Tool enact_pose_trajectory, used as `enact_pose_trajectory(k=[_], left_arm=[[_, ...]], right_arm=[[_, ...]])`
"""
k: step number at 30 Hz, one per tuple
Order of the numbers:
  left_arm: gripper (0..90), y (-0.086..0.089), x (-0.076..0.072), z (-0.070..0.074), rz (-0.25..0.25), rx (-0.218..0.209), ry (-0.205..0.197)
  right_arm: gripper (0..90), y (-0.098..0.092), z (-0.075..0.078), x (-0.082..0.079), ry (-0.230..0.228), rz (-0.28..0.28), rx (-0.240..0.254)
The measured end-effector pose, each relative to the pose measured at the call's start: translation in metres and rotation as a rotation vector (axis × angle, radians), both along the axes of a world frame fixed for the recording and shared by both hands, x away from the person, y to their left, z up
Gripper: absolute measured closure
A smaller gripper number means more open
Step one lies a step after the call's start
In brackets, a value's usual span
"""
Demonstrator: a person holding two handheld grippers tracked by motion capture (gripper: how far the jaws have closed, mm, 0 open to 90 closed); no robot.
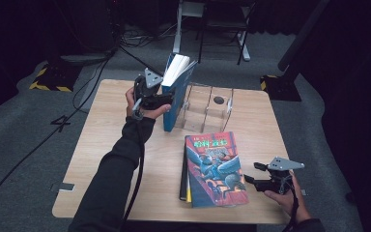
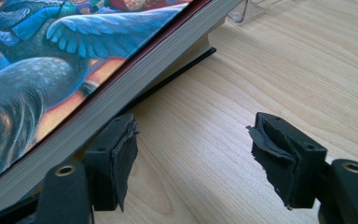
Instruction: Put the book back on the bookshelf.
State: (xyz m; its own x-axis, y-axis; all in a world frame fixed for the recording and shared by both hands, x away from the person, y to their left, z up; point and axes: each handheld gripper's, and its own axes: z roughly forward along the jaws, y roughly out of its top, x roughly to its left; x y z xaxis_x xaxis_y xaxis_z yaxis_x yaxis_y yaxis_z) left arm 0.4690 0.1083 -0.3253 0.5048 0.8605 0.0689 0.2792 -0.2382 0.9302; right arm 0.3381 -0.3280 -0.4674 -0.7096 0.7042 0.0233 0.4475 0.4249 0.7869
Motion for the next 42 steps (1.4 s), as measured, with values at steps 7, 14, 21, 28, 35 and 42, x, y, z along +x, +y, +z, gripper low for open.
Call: enact_pose_trajectory(k=[7,14,21,28,35,42], left_arm=[[30.8,0.007,-0.019,-0.010,-0.054,0.045,-0.001],[30.2,0.013,-0.037,-0.021,-0.107,0.073,0.013],[29.4,0.014,-0.060,-0.052,-0.191,0.137,0.072],[25.2,0.015,-0.077,-0.079,-0.283,0.169,0.131],[24.9,0.017,-0.099,-0.108,-0.352,0.204,0.202],[24.9,0.021,-0.120,-0.134,-0.390,0.278,0.258]], right_arm=[[31.7,0.002,0.000,0.000,0.006,-0.001,-0.010],[31.8,0.005,0.001,-0.002,0.012,0.016,-0.007],[31.7,0.007,0.001,-0.003,0.020,0.033,-0.010],[32.0,0.008,0.003,-0.004,0.029,0.044,-0.010],[32.0,0.005,0.010,-0.006,0.018,0.045,-0.006],[31.9,0.004,0.020,-0.011,0.004,0.054,0.005]])
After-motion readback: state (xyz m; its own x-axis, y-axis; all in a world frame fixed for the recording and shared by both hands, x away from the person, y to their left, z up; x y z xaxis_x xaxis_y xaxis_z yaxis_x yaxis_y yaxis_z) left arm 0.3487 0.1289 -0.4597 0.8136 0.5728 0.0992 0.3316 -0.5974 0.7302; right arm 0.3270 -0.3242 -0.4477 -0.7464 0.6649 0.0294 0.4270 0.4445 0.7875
